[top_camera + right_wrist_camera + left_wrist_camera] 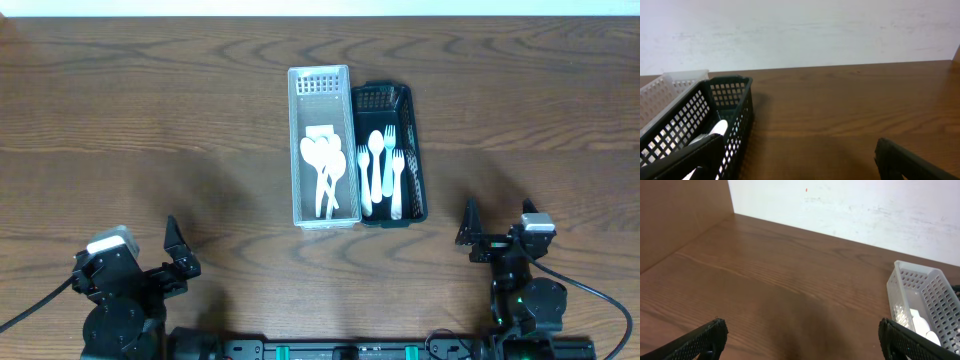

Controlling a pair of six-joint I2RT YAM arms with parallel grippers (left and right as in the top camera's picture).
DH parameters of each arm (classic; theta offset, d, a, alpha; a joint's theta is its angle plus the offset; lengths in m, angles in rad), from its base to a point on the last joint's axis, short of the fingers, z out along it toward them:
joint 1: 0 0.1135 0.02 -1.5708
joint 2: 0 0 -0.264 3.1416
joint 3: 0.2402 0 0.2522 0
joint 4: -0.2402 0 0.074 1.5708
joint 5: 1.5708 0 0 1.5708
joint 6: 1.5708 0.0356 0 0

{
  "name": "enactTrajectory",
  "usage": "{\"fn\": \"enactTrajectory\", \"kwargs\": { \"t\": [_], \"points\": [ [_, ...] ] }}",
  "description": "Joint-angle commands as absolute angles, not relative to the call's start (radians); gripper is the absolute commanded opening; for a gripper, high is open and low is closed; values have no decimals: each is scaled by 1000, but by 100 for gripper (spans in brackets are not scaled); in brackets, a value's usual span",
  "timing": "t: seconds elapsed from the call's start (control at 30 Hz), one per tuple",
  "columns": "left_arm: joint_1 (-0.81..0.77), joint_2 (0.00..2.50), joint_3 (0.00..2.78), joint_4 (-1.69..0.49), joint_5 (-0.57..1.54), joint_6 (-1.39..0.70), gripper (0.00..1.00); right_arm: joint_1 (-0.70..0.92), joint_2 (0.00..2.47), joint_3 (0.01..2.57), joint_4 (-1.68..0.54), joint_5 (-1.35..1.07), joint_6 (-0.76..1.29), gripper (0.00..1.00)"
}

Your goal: Pack container

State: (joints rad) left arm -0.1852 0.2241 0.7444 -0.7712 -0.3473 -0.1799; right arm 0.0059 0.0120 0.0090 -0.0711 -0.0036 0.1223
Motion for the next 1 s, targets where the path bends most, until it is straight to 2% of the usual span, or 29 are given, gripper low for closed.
{"fn": "enactTrajectory", "kwargs": {
  "t": [0.0,0.17,0.4,0.57,0.7,0.97],
  "points": [
    [-187,220,745,-770,-360,-181,98,14,5,6,-75,7,134,99],
    [-183,218,745,-776,-360,-181,98,14,5,6,-75,7,134,99],
    [-28,90,745,-970,-242,-162,98,14,5,6,-75,7,134,99],
    [-11,14,712,-1000,-216,-87,98,14,5,6,-75,7,134,99],
    [-12,2,622,-847,-216,-15,98,14,5,6,-75,7,134,99],
    [7,2,285,-375,-113,56,98,14,5,6,-75,7,134,99]
  ]
}}
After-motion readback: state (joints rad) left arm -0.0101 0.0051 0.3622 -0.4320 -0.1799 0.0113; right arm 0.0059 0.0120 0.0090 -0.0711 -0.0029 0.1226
